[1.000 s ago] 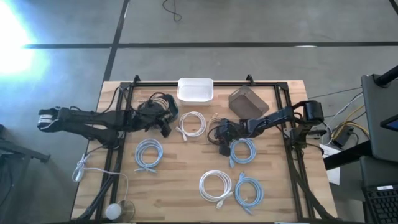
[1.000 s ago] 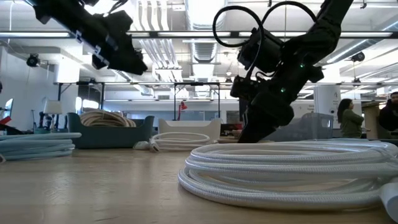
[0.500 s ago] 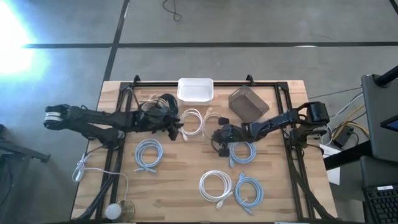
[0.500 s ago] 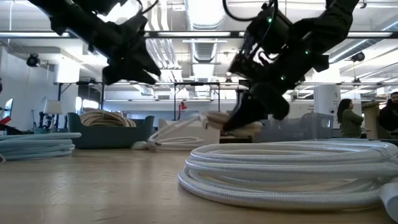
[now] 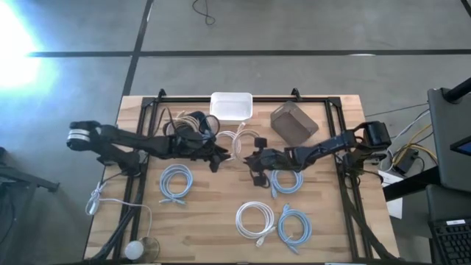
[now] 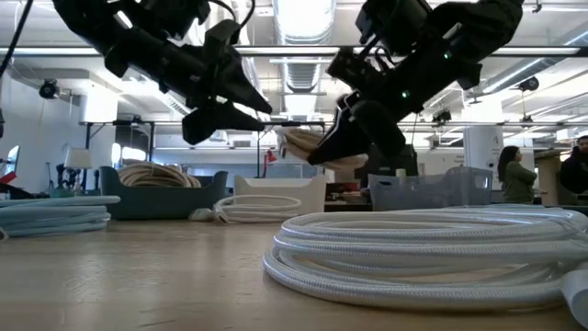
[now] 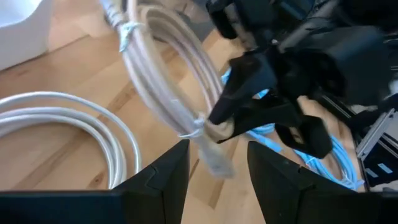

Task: Sort HDMI cables
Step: Put the light brown HDMI cable into the blue bin

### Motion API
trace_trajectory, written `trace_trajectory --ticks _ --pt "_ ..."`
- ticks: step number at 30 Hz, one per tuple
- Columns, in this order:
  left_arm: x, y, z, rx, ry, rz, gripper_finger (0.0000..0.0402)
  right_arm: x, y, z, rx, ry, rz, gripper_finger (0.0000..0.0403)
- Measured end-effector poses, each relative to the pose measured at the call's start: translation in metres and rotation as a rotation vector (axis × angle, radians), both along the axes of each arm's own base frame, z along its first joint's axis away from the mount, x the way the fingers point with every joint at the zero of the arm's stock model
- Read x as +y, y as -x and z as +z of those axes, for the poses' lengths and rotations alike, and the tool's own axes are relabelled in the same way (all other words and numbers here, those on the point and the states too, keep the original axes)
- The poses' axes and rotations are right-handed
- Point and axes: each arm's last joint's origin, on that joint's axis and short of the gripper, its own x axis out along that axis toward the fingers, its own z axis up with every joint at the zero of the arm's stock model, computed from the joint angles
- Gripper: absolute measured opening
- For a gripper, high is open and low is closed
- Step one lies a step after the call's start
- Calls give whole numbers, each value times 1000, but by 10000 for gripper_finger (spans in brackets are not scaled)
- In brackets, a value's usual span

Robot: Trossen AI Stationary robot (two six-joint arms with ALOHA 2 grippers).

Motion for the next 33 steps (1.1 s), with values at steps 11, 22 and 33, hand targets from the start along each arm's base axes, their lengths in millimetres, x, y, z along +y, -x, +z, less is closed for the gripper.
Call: trace_trajectory --ticks 11,22,33 --pt "1 -5 5 -72 -38 -11 165 12 -7 12 -33 30 37 42" --pt "1 -4 6 -75 -39 -11 165 14 -8 14 -36 101 -23 42" --pt "2 -2 10 -84 -54 24 165 15 -4 11 9 148 -76 42"
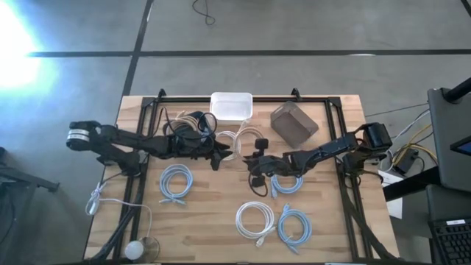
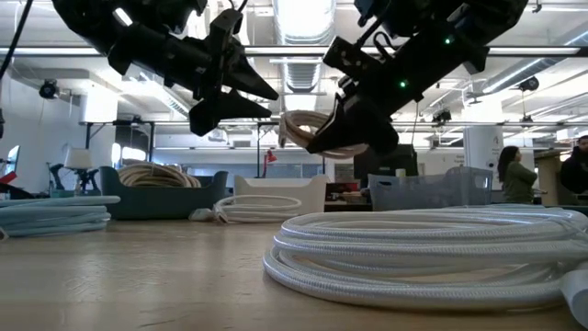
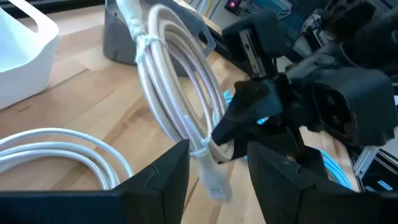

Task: Sort HDMI cables
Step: Put the light brown HDMI cable into the blue bin

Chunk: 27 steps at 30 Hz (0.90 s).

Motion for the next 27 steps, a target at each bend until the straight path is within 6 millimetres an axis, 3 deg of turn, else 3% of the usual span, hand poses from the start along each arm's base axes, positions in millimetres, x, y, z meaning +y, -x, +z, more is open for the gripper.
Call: trace_trajectory --ticks 7,21,27 --pt "0 0 0 -4 -3 2 165 12 -2 5 -24 38 71 42" --pt "0 -2 7 -36 -86 -26 163 16 -8 14 -49 13 136 48" --pt "0 -4 10 -44 -139 -46 116 15 -9 14 -67 -35 110 52"
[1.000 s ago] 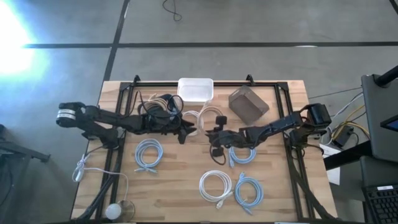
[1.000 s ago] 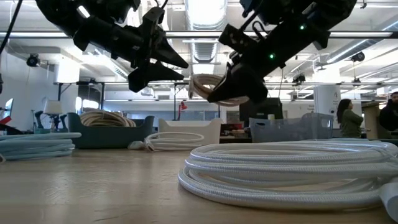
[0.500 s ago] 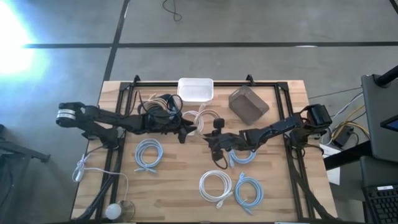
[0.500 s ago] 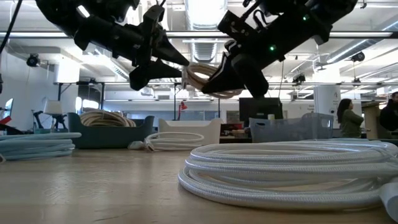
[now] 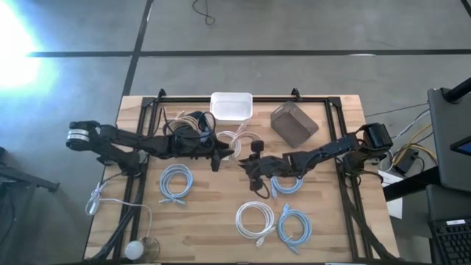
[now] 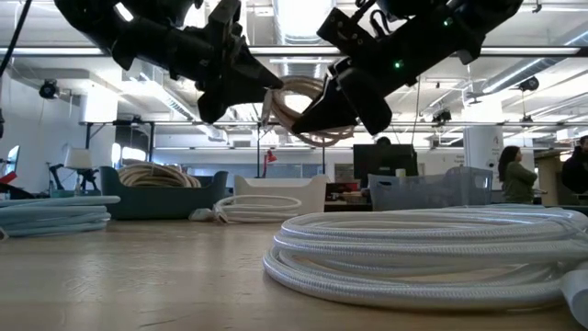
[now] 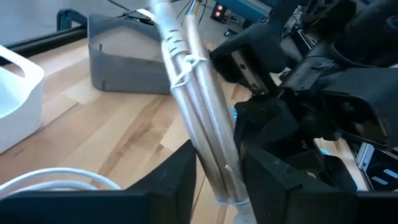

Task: Sort HDMI cables
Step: Put the light brown HDMI cable into the blue bin

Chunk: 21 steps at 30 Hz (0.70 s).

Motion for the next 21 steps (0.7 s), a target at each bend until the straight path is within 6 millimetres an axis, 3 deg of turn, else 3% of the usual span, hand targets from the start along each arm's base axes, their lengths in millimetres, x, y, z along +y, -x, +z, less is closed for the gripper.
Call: trace_trajectory --ticks 6,16,21 --pt "0 0 0 1 -12 2 64 -1 0 0 -13 -36 -28 79" --pt "7 7 -8 123 -84 147 58 -1 0 0 -18 -38 -24 131" --pt "10 17 1 129 -87 171 58 0 0 0 -16 -38 -23 144"
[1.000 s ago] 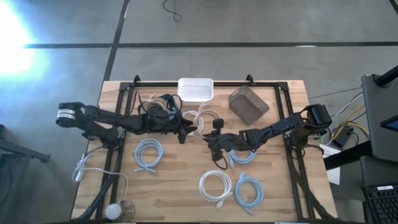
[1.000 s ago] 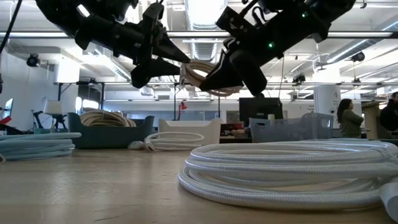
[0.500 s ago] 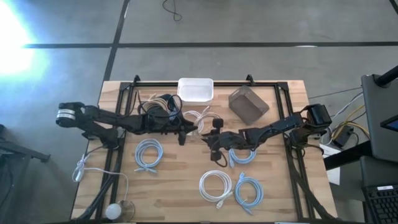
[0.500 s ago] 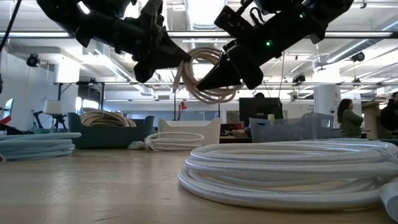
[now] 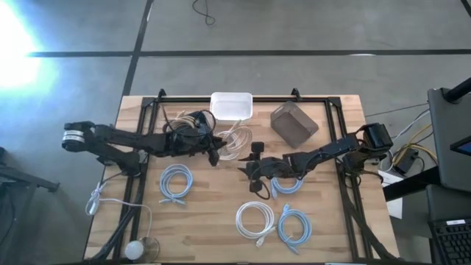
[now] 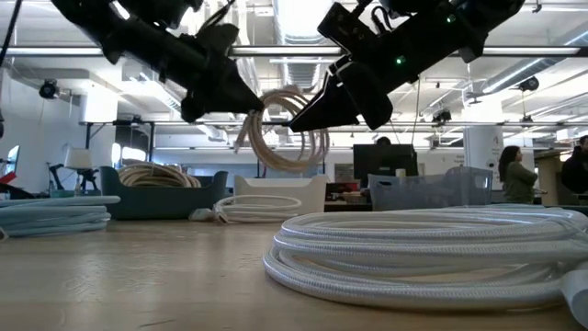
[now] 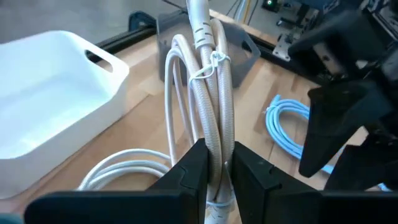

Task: Sort HDMI cables
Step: Put the light brown HDMI cable into the blue bin

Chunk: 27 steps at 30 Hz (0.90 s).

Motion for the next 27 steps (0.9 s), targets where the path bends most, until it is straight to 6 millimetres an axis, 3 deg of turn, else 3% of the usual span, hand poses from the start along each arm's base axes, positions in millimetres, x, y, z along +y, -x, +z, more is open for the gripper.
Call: trace_trajectory --ticks 6,11,15,19,27 --pt "5 29 29 26 -21 33 58 0 0 0 4 2 -3 142" --pt "8 66 45 177 -39 170 58 0 0 -1 10 1 -1 133" --pt "8 95 46 270 -30 308 58 0 0 -1 11 -1 3 125" --pt "5 114 46 301 -4 311 58 0 0 -1 11 -2 2 121" --pt "1 132 39 381 43 280 58 0 1 -1 11 -3 2 125"
